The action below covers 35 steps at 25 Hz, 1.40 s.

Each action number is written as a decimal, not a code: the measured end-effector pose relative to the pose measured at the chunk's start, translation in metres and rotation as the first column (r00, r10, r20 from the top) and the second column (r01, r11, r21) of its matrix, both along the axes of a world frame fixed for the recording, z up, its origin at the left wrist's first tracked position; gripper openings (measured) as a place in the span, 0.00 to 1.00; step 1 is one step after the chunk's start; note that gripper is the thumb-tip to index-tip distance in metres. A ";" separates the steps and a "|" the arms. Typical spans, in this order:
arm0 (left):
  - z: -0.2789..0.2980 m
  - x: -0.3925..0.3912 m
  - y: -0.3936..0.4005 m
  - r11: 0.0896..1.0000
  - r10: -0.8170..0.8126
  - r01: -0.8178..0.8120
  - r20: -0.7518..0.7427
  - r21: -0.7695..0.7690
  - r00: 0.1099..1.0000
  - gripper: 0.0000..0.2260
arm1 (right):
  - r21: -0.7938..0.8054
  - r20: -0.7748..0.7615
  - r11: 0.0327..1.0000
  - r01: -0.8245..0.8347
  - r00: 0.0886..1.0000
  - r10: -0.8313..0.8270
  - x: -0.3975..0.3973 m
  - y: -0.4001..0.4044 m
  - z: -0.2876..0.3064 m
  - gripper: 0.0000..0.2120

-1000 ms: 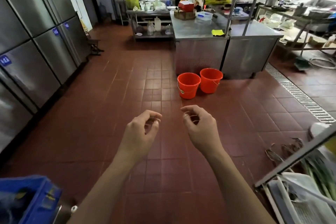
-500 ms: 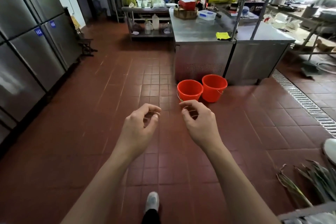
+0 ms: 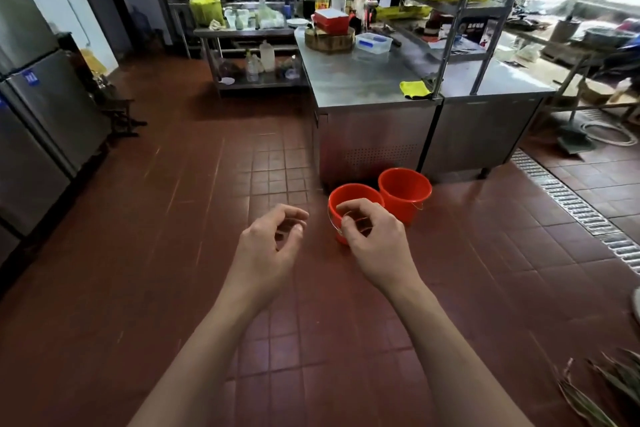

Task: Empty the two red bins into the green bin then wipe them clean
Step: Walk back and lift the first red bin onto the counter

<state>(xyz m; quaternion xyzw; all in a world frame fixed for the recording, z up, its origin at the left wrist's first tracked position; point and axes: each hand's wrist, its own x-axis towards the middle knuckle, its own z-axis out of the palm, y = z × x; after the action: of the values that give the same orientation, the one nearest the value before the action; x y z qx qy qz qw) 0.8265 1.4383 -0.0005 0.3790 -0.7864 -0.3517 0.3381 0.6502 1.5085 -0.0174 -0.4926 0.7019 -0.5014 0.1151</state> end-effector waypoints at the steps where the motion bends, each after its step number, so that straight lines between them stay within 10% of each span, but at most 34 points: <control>1: -0.001 -0.007 -0.017 1.000 -0.005 0.005 -0.003 0.005 1.000 0.07 | -0.001 -0.001 1.000 0.008 1.000 -0.008 -0.009 -0.018 0.000 0.08; 35: -0.067 -0.446 -0.658 0.918 -0.388 0.372 0.120 0.133 0.914 0.09 | 0.178 0.069 0.859 0.480 0.865 -0.497 -0.425 -0.592 -0.069 0.09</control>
<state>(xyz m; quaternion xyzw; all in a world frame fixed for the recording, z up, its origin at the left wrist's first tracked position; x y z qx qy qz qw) 0.3802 0.7805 -0.0674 0.2607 -0.8473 -0.4243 0.1846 0.2252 0.9165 -0.0863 -0.2591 0.8330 -0.4850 0.0611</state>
